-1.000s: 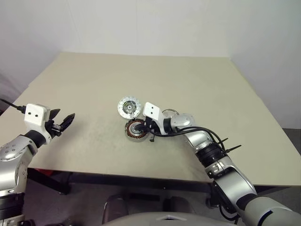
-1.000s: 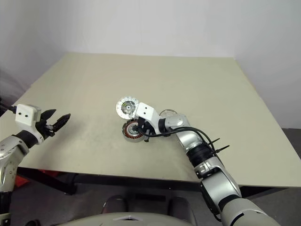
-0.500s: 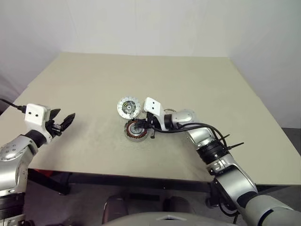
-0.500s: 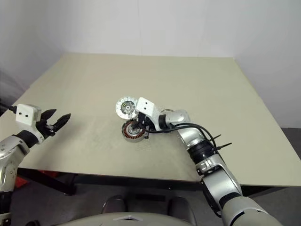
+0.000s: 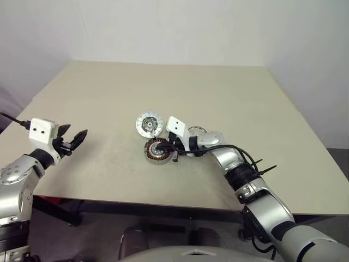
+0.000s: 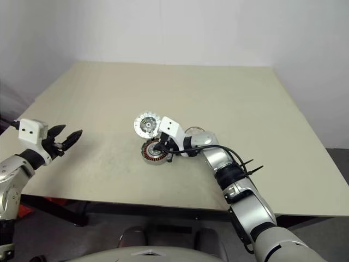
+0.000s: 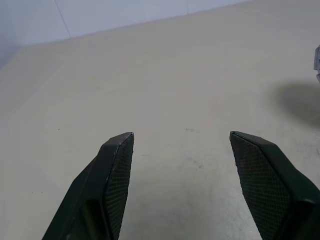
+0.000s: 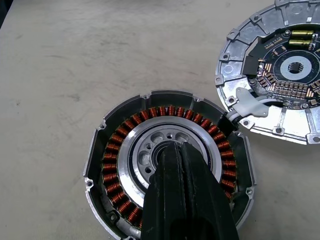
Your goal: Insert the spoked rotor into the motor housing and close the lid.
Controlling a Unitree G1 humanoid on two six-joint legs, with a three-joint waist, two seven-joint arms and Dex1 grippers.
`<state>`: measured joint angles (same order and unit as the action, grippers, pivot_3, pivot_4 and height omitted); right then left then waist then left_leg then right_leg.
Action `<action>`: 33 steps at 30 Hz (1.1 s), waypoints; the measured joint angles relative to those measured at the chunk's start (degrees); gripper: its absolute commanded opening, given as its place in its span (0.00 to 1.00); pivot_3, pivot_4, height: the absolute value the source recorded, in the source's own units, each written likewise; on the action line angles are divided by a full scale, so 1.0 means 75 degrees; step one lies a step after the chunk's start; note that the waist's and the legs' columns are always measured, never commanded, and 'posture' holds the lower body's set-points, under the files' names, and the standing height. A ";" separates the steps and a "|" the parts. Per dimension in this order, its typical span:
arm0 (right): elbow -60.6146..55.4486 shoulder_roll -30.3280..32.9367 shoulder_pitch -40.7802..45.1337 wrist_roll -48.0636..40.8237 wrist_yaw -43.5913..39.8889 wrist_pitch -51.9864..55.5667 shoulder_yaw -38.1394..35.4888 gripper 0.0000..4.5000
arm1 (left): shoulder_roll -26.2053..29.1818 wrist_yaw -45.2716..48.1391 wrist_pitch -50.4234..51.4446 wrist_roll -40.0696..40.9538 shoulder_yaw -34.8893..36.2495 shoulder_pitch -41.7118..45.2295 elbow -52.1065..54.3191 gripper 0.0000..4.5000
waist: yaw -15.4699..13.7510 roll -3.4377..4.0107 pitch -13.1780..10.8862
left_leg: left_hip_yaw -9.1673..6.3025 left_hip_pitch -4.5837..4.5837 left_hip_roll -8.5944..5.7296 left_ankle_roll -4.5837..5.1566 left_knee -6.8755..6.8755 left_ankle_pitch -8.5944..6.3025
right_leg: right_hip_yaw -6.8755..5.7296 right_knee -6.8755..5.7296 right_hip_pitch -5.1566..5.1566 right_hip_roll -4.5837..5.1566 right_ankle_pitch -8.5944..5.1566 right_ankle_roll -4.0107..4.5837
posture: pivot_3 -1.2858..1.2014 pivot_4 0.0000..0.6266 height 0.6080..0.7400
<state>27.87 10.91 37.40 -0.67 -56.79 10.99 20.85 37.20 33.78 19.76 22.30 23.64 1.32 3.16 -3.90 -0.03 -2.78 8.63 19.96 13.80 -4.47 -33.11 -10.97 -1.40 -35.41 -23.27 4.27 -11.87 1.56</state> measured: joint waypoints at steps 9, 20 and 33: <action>-0.0869 0.0227 -0.0057 -0.0449 -0.0089 0.0508 -0.0438 0.00 | -0.0028 -0.0009 0.0000 -0.0013 -0.0081 0.0075 -0.0002 0.72 | -0.0006 0.0001 -0.0001 | 0.0000 0.0002 -0.0001 0.0000 0.0000 0.0000 | 0.0000 0.0001 0.0000 0.0000 0.0000 0.0000 | 0.52 0.00 1.00; 0.0328 0.1677 0.0591 -0.0244 0.0556 0.0348 -0.1306 0.05 | -0.0368 0.0046 0.0123 0.0009 -0.0741 0.0579 -0.0013 0.72 | -0.0053 -0.0001 0.0000 | 0.0001 0.0008 -0.0007 -0.0003 -0.0008 0.0002 | 0.0000 0.0003 0.0004 0.0005 0.0001 0.0001 | 0.52 0.00 1.00; 0.1431 0.2879 0.0975 -0.0963 -0.0908 0.0988 -0.2236 0.60 | -0.0766 0.0121 -0.0001 -0.0248 -0.1452 0.1020 -0.0421 0.72 | -0.0038 0.0015 -0.0010 | 0.0006 0.0012 -0.0002 0.0004 -0.0020 -0.0001 | -0.0003 -0.0003 -0.0001 0.0003 0.0000 0.0004 | 0.52 0.00 1.00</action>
<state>38.60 32.49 44.72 -7.89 -63.60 18.40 4.08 31.46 34.69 19.75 20.44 12.75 8.97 0.00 -4.18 0.09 -2.85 8.68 20.05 13.79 -4.44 -33.25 -10.98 -1.42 -35.43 -23.28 4.29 -11.87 1.59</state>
